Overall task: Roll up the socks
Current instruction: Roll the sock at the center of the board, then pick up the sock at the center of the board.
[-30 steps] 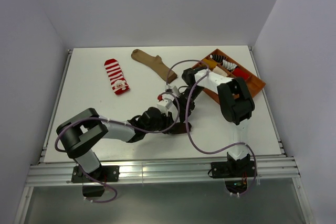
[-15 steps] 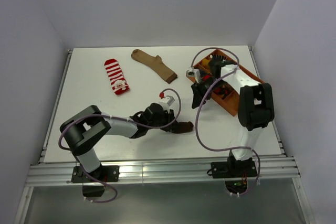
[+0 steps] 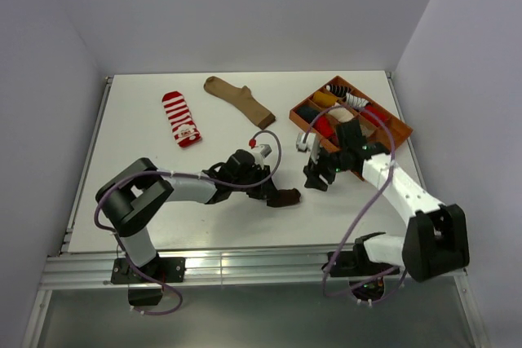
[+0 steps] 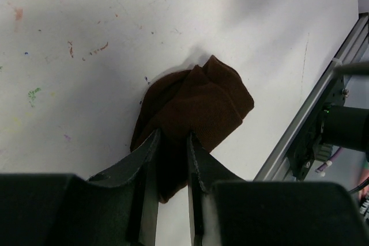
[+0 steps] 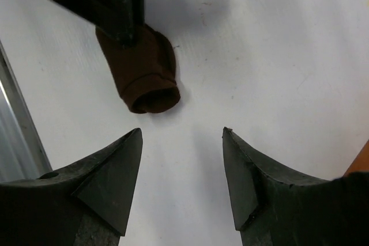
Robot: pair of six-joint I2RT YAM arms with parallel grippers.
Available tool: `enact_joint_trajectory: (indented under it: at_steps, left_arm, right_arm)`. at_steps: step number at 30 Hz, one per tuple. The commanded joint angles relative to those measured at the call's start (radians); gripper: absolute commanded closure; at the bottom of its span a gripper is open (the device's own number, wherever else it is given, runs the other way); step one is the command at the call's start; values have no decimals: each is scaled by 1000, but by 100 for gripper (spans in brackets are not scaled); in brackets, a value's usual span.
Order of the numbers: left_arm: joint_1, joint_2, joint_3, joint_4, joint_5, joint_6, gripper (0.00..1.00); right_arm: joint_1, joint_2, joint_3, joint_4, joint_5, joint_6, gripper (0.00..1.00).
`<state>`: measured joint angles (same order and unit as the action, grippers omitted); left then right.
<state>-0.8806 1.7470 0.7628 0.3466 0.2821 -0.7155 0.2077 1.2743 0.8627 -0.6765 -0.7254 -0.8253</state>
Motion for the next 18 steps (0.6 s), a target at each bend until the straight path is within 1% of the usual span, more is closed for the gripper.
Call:
enact_joint_trajectory:
  at_steps: [1, 2, 4, 7, 9, 11, 18]
  left_arm:
    - [0, 75, -20, -291, 35, 14, 100]
    - [3, 80, -16, -296, 42, 16, 100]
    - [8, 95, -4, -310, 52, 14, 100]
    - [15, 109, 7, -320, 66, 13, 100]
    - [15, 115, 15, -330, 74, 17, 100]
    - [19, 121, 23, -336, 84, 16, 100]
    - [34, 131, 26, -334, 117, 13, 100]
  right_arm:
    - [108, -125, -115, 182, 115, -51, 34]
    - [133, -148, -166, 230, 139, -49, 33]
    - [191, -197, -201, 264, 153, -34, 31]
    - [248, -216, -246, 308, 201, -26, 30]
    - [309, -220, -267, 351, 256, -28, 30]
    - [366, -216, -286, 368, 279, -34, 30]
    - [495, -202, -333, 423, 368, -41, 29]
